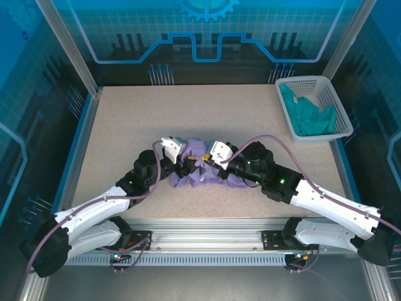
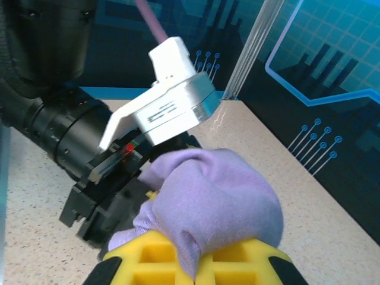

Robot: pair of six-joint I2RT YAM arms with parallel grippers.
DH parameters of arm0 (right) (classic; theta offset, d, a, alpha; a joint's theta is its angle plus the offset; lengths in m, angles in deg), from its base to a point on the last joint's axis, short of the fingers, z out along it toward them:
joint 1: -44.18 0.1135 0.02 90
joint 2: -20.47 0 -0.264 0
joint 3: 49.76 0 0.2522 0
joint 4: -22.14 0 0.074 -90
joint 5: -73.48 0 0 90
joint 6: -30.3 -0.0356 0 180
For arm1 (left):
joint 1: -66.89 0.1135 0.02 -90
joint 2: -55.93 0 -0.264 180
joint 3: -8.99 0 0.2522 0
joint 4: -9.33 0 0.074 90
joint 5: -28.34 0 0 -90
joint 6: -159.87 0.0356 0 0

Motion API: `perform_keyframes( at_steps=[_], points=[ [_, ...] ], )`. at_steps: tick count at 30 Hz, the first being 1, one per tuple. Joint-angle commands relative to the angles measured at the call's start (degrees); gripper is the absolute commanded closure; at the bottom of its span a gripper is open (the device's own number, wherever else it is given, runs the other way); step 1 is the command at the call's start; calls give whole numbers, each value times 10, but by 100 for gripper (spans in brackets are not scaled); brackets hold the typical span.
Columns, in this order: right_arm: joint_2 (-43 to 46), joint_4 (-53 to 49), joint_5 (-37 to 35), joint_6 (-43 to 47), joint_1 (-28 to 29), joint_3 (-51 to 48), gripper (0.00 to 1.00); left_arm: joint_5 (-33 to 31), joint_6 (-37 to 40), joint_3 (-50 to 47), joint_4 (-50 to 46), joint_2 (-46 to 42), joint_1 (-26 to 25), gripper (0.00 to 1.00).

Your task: Fold the inside-out t-shirt

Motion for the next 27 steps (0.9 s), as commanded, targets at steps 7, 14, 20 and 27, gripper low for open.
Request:
perform_keyframes(
  at_steps=[7, 14, 20, 27],
  points=[
    [23, -23, -103, -132, -55, -14, 90, -50, -6, 37, 6, -19, -1, 100],
    [3, -99, -216, -187, -71, 21, 80, -5, -53, 50, -52, -50, -1, 100],
    [3, -184, -204, -164, -71, 52, 70, 3, -101, 78, -141, -55, -1, 100],
    [25, -162, 54, -151, -82, 7, 58, -4, -127, 91, -164, -54, -1, 100]
  ],
)
